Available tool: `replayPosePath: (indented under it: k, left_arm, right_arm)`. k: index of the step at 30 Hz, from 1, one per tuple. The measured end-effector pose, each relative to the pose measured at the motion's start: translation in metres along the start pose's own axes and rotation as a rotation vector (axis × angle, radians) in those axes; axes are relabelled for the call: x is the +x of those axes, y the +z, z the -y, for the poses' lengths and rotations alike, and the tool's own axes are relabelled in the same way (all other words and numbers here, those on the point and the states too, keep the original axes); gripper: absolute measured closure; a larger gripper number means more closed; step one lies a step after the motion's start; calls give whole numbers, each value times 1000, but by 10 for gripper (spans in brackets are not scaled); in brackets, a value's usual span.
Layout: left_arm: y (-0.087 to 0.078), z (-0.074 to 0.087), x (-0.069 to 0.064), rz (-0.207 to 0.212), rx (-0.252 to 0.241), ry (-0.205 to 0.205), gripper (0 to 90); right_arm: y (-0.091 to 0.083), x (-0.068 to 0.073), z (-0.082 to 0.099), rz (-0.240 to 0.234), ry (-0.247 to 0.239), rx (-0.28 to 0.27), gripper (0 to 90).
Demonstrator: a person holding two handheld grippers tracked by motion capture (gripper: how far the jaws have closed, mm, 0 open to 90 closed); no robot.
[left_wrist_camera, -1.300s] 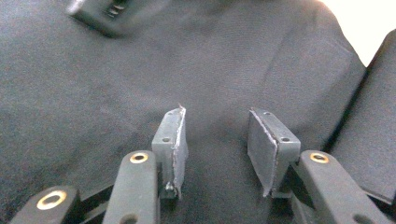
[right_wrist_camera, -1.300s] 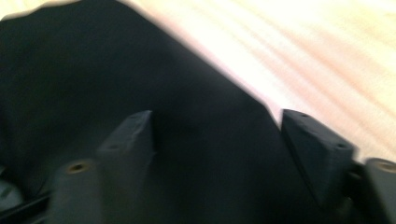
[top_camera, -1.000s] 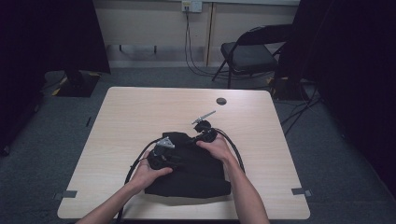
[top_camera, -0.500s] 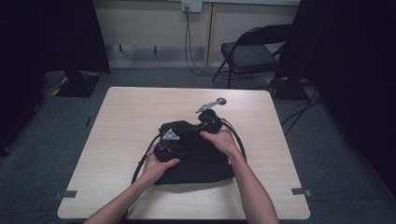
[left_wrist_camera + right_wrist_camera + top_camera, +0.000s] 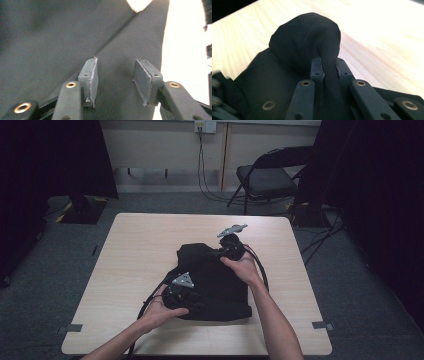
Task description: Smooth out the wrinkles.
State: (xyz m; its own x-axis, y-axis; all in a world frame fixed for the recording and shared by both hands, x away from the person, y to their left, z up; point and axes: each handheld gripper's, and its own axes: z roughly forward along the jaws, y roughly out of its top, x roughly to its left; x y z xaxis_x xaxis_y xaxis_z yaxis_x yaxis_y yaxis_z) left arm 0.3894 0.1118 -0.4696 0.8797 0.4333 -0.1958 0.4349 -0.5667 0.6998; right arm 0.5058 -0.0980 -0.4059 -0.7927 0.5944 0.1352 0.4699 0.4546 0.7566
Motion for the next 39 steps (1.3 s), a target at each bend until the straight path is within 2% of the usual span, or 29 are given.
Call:
replayPosePath:
  k: [3, 5, 7, 9, 11, 12, 14, 17, 20, 22, 23, 24, 25, 26, 27, 28, 29, 30, 31, 32, 33, 34, 35, 36, 39]
  left_arm:
    - [6, -3, 6, -84, -24, -30, 572]
    - [9, -3, 8, -113, -31, -2, 573]
    - [10, -3, 8, -127, -34, -15, 573]
    - [11, -3, 7, -144, -40, -6, 573]
    - [13, -2, 6, -161, -58, -12, 574]
    - [14, -2, 5, -180, -55, -2, 578]
    - [15, -2, 5, -188, -65, 4, 585]
    - [16, 0, 6, -187, -83, 12, 584]
    - [13, 2, 6, -177, -82, -2, 574]
    - [7, 3, 7, -161, -41, -10, 552]
    - [-2, 5, 9, -149, -18, -30, 531]
    - [-9, 7, 11, -148, -26, -40, 521]
    - [-22, 11, 14, -149, -50, -50, 521]
    - [-30, 14, 16, -140, -56, -65, 521]
    - [-41, 17, 19, -151, -63, -84, 521]
    - [-54, 21, 21, -177, -83, -75, 523]
    - [-63, 22, 22, -185, -112, -71, 532]
    - [-71, 22, 24, -191, -151, -88, 542]
    - [-76, 21, 24, -188, -178, -95, 541]
    - [-79, 15, 22, -172, -198, -70, 540]
    - [-79, 8, 20, -177, -218, -41, 540]
    - [-77, 1, 18, -162, -242, -22, 540]
    - [-74, -7, 16, -129, -252, -4, 537]
    - [-70, -12, 16, -114, -253, 4, 532]
    - [-48, -27, 14, -100, -201, 20, 519]
  right_arm:
    - [-9, 3, -1, -6, 2, -31, 792]
    - [-16, 11, 0, -18, -29, -41, 792]
    - [-22, 19, 3, -26, -62, -46, 792]
    - [-28, 31, 10, -42, -92, -52, 791]
    - [-33, 45, 20, -46, -120, -49, 790]
    - [-36, 52, 25, -44, -128, -45, 790]
    - [-38, 63, 39, -60, -141, -39, 788]
    - [-38, 78, 61, -66, -135, -23, 788]
    - [-35, 83, 76, -74, -111, -22, 789]
    - [-32, 82, 83, -78, -87, -19, 787]
    - [-30, 81, 87, -82, -70, -23, 784]
    - [-27, 82, 91, -91, -62, -13, 781]
    - [-25, 84, 93, -84, -65, -5, 771]
    - [-21, 88, 96, -66, -73, 13, 757]
    - [-19, 91, 97, -59, -87, 25, 737]
    - [-17, 95, 98, -52, -102, 35, 711]
    - [-14, 98, 99, -49, -95, 44, 669]
    - [-14, 100, 100, -52, -87, 55, 658]
    - [-14, 103, 101, -42, -103, 56, 648]
    - [-15, 104, 101, -40, -101, 54, 613]
    - [-16, 106, 100, -46, -80, 48, 564]
    - [-18, 109, 100, -47, -87, 52, 549]
    - [-20, 112, 100, -42, -98, 53, 527]
    - [-22, 114, 100, -47, -99, 45, 492]
    - [-33, 120, 101, -51, -96, 28, 458]
